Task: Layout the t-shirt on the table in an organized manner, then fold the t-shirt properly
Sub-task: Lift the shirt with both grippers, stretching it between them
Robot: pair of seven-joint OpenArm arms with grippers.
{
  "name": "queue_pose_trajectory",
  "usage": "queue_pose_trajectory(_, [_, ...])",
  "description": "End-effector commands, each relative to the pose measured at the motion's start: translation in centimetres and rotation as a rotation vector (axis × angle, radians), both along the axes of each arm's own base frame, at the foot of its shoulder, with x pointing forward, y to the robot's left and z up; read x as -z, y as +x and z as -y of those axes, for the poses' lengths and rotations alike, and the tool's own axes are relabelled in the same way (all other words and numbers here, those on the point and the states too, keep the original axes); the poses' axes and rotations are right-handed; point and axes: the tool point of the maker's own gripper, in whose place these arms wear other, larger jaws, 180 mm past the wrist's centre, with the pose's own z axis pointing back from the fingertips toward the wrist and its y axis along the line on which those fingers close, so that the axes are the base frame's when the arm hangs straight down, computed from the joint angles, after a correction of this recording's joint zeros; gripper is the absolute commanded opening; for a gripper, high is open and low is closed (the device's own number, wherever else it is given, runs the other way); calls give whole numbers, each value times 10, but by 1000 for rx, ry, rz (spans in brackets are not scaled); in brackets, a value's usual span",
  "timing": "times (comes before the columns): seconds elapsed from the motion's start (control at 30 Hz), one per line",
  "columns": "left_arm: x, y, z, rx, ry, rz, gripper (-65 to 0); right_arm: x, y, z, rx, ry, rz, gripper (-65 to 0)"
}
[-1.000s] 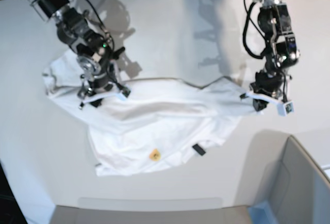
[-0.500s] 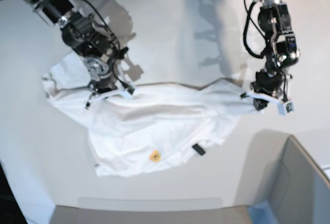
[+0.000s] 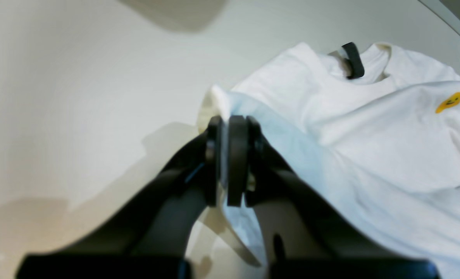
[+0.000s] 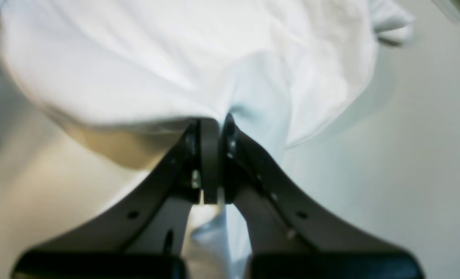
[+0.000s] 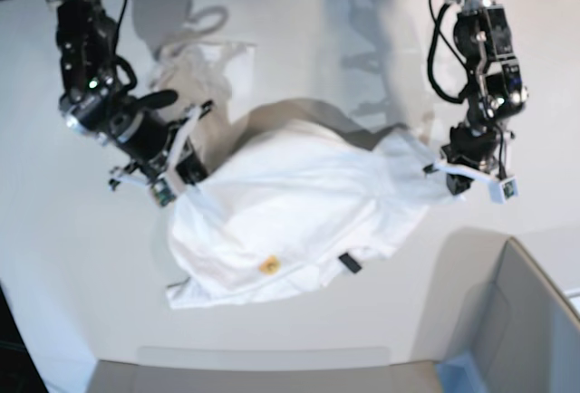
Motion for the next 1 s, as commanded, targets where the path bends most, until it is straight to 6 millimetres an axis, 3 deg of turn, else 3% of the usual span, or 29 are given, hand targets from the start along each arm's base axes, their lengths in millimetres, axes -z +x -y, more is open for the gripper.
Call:
queue_pose_trajectory(0.0, [-17,7,-5,-3,22,55,-622,-16,22,15,50,72,34,-650])
queue_pose_trajectory(0.1, [-27,9,-3,4,30,85,-622,9,67,79,260,236,-94,-650])
queue_pose_trajectory(0.2, [-49,11,4,22,47,141,-622,42,96,144,490,375,-173,-650])
queue_pose_trajectory(0.3, [-61,12,7,30,50,173,-621,53,101,160,549,409,-168,-650])
queue_pose_trajectory(0.4, [-62,13,9,32,46,179,-621,58,101,149,523,396,-190,-650])
queue_pose_trajectory(0.53, [-72,20,10,33,43,206,-621,72,90,137,490,367,-225,-445])
queue_pose_trajectory(0.67, [-100,45,29,96,41,244,-621,56,75,121,427,339,-162,-302])
queue_pose_trajectory(0.73, [-118,59,39,127,41,271,-621,39,66,107,374,321,-110,-287])
queue_pose_trajectory(0.83, [-142,75,36,119,41,325,-621,22,42,76,270,290,-60,-287])
queue_pose_trajectory(0.97, [-178,90,34,115,44,407,-621,33,1,39,113,182,-97,-287])
